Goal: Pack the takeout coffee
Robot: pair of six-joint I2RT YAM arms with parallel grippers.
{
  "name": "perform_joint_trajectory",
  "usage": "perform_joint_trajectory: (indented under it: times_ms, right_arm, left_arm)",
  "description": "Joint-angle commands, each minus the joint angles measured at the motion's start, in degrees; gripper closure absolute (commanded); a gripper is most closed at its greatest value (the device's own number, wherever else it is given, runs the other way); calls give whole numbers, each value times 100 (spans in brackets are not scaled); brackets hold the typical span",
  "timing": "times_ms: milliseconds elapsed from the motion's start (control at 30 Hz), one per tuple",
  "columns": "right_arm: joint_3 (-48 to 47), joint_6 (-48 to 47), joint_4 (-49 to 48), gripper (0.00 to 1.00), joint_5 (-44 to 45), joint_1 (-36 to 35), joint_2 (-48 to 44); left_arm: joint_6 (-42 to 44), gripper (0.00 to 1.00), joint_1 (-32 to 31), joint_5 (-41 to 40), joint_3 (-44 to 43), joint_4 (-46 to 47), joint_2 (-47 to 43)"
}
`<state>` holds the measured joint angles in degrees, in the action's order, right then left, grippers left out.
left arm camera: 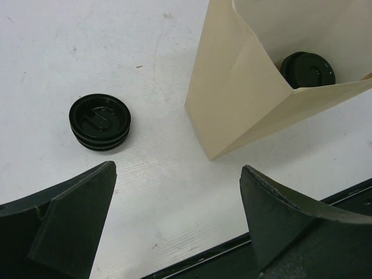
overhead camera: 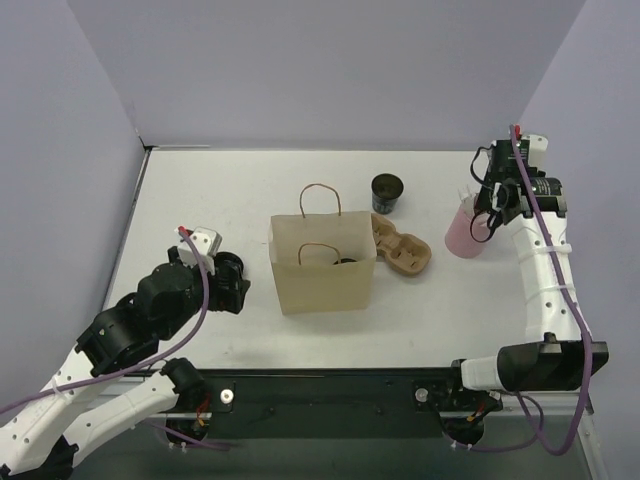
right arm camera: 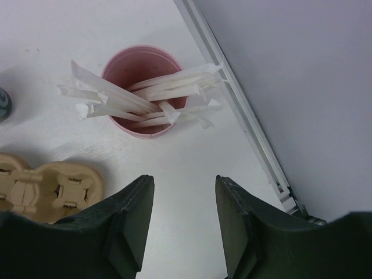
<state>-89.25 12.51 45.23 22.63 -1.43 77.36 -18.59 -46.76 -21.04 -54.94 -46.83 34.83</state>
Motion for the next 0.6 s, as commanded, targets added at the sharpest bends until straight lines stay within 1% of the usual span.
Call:
perform_joint_trajectory:
  times_ms: [0,333,567]
  right_arm:
    - [-22,146,249,53,-339,126,331]
    - [-374,199,205,56,-339,433,1035]
    - [-435,172,153,58,-339,451,1360]
  left_arm:
    - [14,3,36,-50,202,183,-283]
    - [-171,3,27,135,659,464,-486]
    - [-154,2,27,135,906,614,-679]
